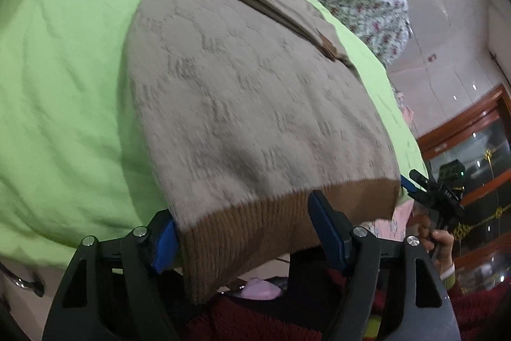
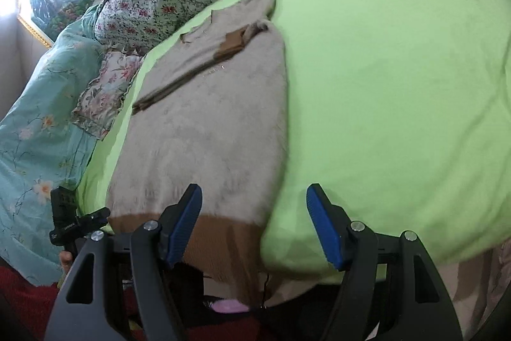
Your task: Fold small clothes
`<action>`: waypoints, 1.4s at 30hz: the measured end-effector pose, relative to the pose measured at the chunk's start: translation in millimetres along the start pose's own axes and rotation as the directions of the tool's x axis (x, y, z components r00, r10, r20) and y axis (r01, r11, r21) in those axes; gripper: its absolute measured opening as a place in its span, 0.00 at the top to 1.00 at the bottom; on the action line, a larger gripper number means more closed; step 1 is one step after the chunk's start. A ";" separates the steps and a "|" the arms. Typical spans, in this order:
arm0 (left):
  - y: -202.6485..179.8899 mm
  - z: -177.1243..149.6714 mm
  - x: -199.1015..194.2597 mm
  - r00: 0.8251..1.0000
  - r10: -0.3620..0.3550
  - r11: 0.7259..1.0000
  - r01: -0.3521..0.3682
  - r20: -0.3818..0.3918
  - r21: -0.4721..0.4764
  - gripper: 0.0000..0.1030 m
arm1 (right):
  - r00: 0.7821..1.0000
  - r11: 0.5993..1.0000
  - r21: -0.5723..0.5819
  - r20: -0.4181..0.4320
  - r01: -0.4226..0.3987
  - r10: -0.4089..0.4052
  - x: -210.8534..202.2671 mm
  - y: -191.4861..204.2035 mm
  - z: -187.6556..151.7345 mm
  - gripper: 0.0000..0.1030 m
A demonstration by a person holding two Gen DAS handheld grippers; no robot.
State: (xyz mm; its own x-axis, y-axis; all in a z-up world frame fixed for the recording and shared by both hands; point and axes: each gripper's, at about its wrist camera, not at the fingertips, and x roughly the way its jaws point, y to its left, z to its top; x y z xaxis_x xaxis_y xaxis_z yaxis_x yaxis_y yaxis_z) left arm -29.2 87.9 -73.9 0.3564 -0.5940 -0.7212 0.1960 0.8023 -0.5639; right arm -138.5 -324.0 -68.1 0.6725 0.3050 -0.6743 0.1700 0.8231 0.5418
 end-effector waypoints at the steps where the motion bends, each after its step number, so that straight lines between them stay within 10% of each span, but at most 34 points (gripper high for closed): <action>1: -2.4 -3.7 1.6 1.000 -0.007 1.000 0.007 -0.008 0.015 0.32 | 1.000 1.000 -0.003 -0.012 -0.018 0.018 0.8 0.4 -2.6 0.33; 7: -8.5 -10.9 12.1 0.999 -0.024 0.998 0.026 -0.030 0.051 0.47 | 0.980 0.984 -0.045 -0.112 -0.172 0.166 24.8 13.0 -16.7 0.33; 10: -7.0 -9.9 14.0 0.999 -0.022 0.998 0.024 -0.025 0.054 0.70 | 0.968 0.973 -0.034 -0.111 -0.229 0.224 37.3 15.9 -17.7 0.35; 12: -1.4 -9.3 13.9 0.999 -0.023 0.999 0.024 -0.030 0.046 0.94 | 0.964 0.969 -0.023 -0.107 -0.247 0.243 40.8 14.9 -16.1 0.64; 13: 2.7 -10.4 11.4 0.999 -0.024 0.999 0.025 -0.026 0.039 0.93 | 0.965 0.971 -0.017 -0.117 -0.239 0.236 43.2 14.9 -18.5 0.90; 14: 3.1 -11.1 10.1 0.999 -0.025 0.999 0.025 -0.020 0.037 0.94 | 0.968 0.975 -0.021 -0.125 -0.221 0.217 44.4 13.8 -20.0 0.92; 27: -15.2 9.6 -51.7 0.986 -0.056 0.994 0.041 0.158 0.097 0.95 | 0.939 0.939 -0.018 0.006 -0.344 0.344 6.5 24.7 -2.4 0.93; 42: -45.2 151.4 -92.7 0.889 -0.076 0.991 0.019 0.452 0.130 0.95 | 0.892 0.923 -0.126 0.242 -0.363 0.383 -0.4 64.6 142.7 0.92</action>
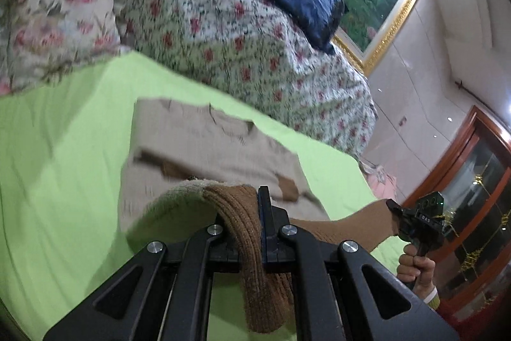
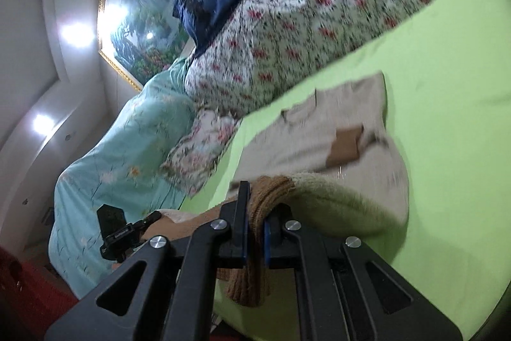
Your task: Fold small clothes
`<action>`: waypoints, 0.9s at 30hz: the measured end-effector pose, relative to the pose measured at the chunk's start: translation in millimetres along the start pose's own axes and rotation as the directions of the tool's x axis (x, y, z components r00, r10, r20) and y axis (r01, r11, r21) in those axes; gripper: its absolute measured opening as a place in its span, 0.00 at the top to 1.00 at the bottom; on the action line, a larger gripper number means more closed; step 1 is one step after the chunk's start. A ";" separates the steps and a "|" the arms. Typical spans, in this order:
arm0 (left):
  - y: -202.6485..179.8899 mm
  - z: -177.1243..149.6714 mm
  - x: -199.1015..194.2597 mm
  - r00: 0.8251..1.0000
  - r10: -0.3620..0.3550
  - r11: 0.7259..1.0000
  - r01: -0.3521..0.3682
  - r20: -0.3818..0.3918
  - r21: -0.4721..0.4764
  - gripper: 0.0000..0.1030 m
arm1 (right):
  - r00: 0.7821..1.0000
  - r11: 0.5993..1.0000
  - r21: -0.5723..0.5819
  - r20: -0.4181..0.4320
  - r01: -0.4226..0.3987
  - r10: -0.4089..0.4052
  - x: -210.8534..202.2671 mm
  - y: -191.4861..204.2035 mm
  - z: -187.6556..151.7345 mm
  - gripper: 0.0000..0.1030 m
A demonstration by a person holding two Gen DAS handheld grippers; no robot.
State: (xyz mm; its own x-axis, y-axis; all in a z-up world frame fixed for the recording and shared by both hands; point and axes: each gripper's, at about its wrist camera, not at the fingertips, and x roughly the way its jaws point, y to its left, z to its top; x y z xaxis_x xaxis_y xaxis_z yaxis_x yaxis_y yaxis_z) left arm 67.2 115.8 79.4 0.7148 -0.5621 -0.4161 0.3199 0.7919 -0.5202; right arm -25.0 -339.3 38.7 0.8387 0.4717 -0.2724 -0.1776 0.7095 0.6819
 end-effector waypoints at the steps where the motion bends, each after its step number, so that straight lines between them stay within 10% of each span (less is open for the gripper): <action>1: 1.6 8.3 7.4 1.000 0.008 1.000 -0.008 0.005 0.003 0.95 | 1.000 1.000 0.002 0.004 0.007 -0.007 7.1 -1.9 6.8 0.93; 27: 132.0 92.3 258.7 0.948 0.255 0.953 -0.280 -0.191 -0.114 0.93 | 0.955 0.956 0.102 -0.138 0.276 -0.261 215.0 -142.2 111.2 0.92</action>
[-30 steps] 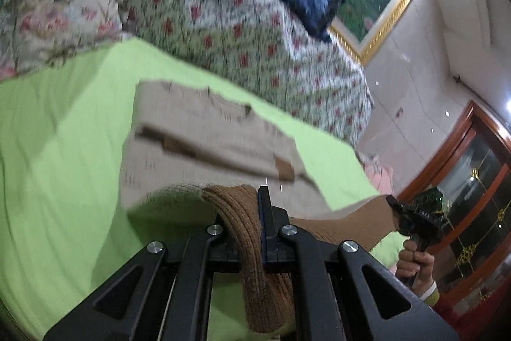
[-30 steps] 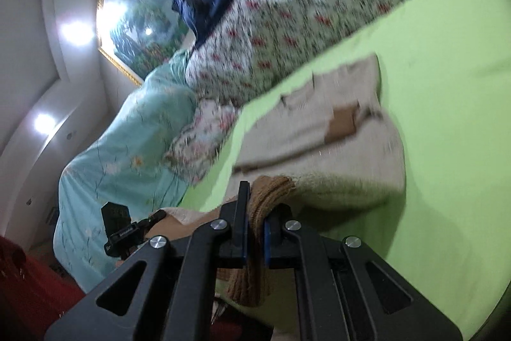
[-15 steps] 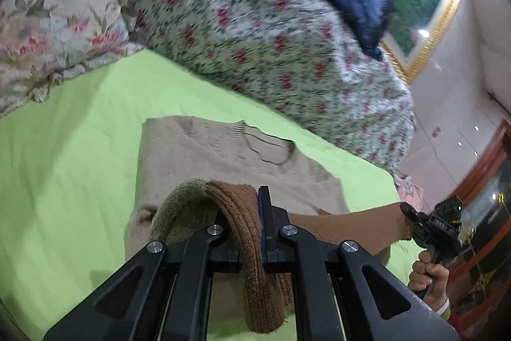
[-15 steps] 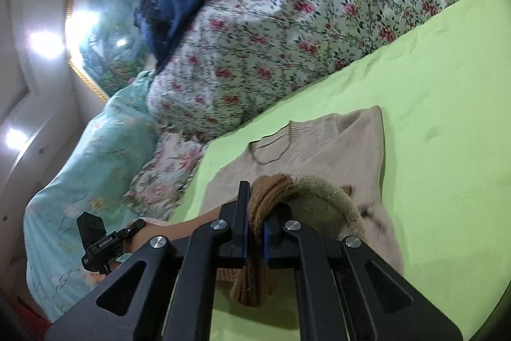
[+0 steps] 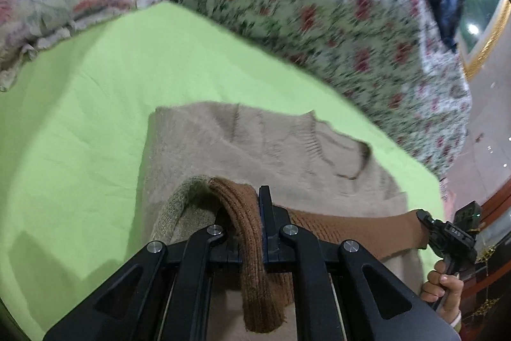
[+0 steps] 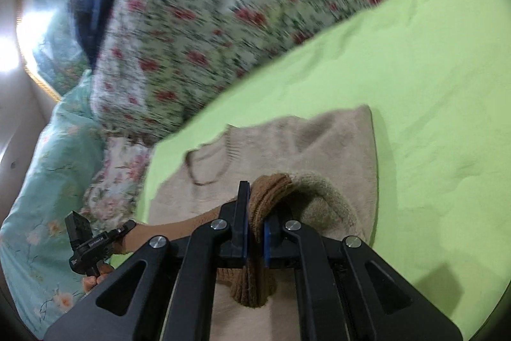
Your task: Fold small clothes
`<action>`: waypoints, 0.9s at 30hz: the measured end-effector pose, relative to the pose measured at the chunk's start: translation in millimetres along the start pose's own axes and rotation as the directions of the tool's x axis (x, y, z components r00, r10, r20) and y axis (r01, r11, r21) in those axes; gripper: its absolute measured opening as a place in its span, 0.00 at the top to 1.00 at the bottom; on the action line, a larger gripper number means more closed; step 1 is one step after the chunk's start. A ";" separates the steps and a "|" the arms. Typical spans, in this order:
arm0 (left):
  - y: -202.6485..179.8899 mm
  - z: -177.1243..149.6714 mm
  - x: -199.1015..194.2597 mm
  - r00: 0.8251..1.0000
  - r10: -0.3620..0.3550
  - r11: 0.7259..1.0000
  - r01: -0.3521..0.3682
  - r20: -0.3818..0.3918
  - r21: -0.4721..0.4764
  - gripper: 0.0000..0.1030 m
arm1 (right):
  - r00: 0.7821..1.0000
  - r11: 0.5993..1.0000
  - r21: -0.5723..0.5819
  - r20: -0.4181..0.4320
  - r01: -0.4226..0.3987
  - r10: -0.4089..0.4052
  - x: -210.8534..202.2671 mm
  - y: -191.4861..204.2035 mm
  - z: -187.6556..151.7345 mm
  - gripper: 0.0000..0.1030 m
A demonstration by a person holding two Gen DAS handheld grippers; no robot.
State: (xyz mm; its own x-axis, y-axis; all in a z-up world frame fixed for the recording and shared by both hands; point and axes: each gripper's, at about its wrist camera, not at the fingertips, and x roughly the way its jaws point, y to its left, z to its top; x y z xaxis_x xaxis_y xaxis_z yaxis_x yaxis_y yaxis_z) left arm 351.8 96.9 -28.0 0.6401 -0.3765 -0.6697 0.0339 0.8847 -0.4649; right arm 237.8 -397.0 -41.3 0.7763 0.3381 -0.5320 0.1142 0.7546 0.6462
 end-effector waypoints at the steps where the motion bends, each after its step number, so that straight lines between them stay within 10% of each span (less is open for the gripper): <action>1: 1.8 -0.5 9.3 1.000 0.005 1.000 -0.005 -0.007 0.005 0.90 | 1.000 1.000 0.005 -0.006 0.014 -0.014 5.5 -3.5 -0.4 0.91; 12: -22.8 -56.0 -33.0 0.992 -0.124 0.992 0.124 -0.017 0.034 0.38 | 0.991 0.995 -0.063 0.113 0.083 -0.075 -42.6 20.4 -29.5 0.50; 17: -71.3 -82.2 -7.4 0.976 -0.160 0.971 0.183 -0.150 0.157 0.38 | 0.983 0.949 -0.316 -0.180 -0.014 -0.046 14.3 77.0 -74.0 0.50; 22: -68.7 -61.1 26.2 0.981 -0.085 0.965 0.124 -0.172 0.232 0.39 | 0.938 0.908 -0.418 -0.311 0.008 -0.152 66.5 82.3 -72.0 0.51; 27: -24.6 -3.2 30.5 0.989 0.147 0.971 -0.140 -0.023 0.195 0.40 | 0.931 0.910 -0.301 -0.138 0.286 -0.339 66.2 39.6 -8.4 0.52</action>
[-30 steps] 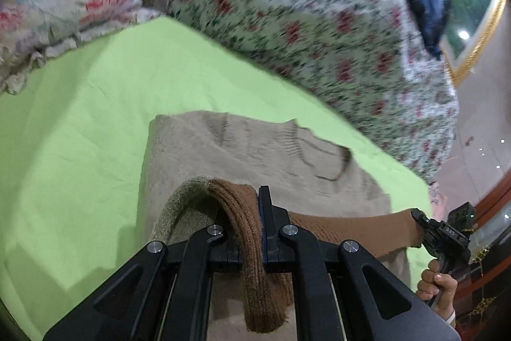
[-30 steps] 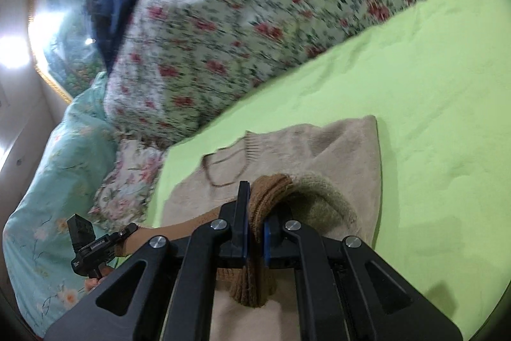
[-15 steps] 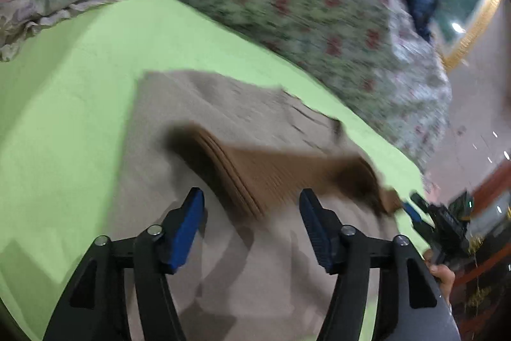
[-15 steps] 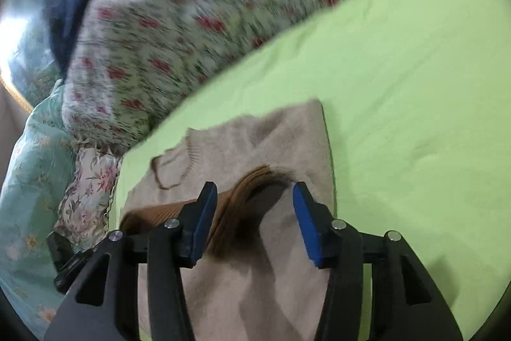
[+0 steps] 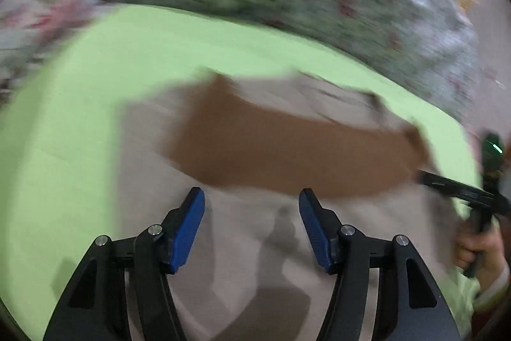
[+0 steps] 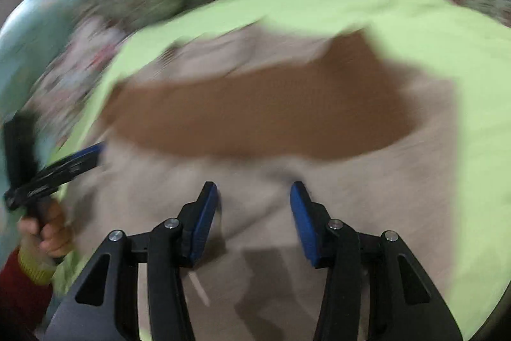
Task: Fold small clothes
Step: 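Release the hem with the left gripper and withdraw both grippers, then grasp the folded sweater edge with the right gripper while the left gripper grasps beside it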
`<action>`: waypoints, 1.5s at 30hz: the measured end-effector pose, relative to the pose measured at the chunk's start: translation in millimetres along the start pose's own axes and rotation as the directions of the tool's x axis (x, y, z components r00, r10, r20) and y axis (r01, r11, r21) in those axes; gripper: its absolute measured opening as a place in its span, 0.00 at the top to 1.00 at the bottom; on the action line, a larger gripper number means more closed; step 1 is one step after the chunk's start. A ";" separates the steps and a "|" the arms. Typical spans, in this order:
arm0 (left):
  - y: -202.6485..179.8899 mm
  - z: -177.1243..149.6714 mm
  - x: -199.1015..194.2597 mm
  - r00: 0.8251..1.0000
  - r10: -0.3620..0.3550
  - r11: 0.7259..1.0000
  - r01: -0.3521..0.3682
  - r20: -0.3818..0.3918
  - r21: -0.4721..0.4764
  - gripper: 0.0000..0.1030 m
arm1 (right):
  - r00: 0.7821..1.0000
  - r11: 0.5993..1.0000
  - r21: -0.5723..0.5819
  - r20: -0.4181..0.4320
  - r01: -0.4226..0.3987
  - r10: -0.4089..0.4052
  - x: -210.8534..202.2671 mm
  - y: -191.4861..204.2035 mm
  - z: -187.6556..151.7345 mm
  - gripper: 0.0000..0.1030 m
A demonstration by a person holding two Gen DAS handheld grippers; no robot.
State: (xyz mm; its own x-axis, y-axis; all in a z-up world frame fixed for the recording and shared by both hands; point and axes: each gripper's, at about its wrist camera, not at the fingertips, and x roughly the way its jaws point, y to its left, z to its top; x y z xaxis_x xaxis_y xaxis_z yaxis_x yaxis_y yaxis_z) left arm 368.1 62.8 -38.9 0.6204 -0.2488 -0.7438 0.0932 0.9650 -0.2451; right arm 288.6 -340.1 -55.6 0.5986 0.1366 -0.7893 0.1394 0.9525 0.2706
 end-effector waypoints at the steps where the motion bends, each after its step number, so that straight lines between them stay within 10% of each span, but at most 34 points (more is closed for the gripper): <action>1: 13.7 5.2 0.1 1.000 0.001 0.999 0.000 0.007 -0.038 0.42 | 0.998 0.996 0.078 0.031 0.044 -0.046 -3.8 -18.3 5.7 0.52; 5: 44.9 -0.7 -19.8 0.999 0.024 0.987 -0.019 0.027 -0.160 0.41 | 0.992 0.958 0.284 0.125 -0.041 0.006 -31.4 -54.5 -4.5 0.52; 25: -3.9 -192.8 -140.5 0.986 -0.161 0.945 0.164 0.034 -0.282 0.23 | 0.977 0.974 0.135 0.137 -0.179 0.161 -116.1 42.2 -181.3 0.37; 45: 42.4 -149.1 -86.3 0.989 -0.089 0.866 0.136 0.118 -0.482 0.32 | 0.968 0.956 0.175 0.131 -0.235 0.214 -124.4 39.3 -188.5 0.35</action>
State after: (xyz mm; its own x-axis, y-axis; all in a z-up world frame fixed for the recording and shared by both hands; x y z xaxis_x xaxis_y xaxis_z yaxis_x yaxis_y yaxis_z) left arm 202.4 112.8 -77.8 0.6972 -0.3225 -0.6402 -0.2103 0.7619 -0.6127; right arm 70.9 -268.4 -50.6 0.7129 0.3005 -0.6336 0.1308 0.8307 0.5412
